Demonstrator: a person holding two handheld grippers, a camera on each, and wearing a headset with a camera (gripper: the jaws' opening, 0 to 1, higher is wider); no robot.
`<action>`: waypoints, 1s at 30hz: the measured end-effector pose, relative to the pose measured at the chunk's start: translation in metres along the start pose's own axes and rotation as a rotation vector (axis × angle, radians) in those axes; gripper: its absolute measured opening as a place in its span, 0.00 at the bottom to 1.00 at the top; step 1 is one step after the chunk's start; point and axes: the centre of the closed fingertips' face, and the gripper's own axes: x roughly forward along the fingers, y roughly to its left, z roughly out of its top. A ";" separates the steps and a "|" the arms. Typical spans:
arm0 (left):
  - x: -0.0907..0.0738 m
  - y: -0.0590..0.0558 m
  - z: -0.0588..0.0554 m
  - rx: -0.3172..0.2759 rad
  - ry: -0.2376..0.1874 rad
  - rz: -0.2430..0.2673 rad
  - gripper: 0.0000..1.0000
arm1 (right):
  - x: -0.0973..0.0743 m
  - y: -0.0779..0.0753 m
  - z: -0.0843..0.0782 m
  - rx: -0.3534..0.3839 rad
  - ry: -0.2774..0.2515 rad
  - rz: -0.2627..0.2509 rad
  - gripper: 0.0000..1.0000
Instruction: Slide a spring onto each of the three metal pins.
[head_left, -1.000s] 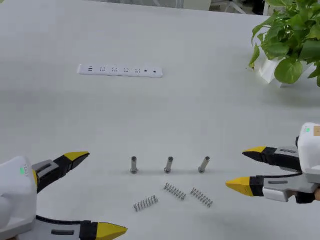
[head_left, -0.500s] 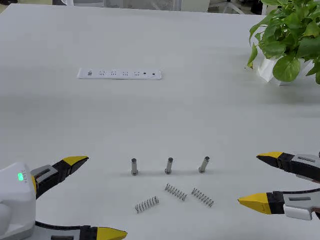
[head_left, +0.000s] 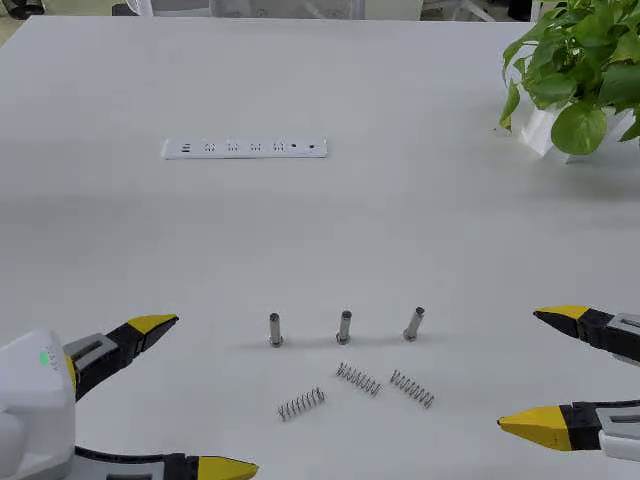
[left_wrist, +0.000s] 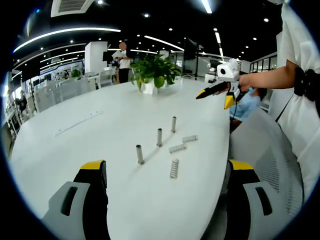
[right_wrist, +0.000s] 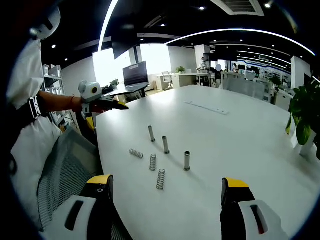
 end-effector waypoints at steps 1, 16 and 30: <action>0.000 0.000 0.000 0.001 0.001 0.001 0.99 | -0.001 0.000 0.000 -0.001 -0.005 0.000 0.90; 0.008 -0.001 -0.015 0.006 0.071 0.007 0.95 | -0.006 0.000 -0.014 -0.016 -0.049 0.005 0.99; 0.031 -0.012 -0.031 -0.011 0.208 -0.024 0.64 | -0.006 0.002 -0.015 -0.010 -0.074 0.012 0.97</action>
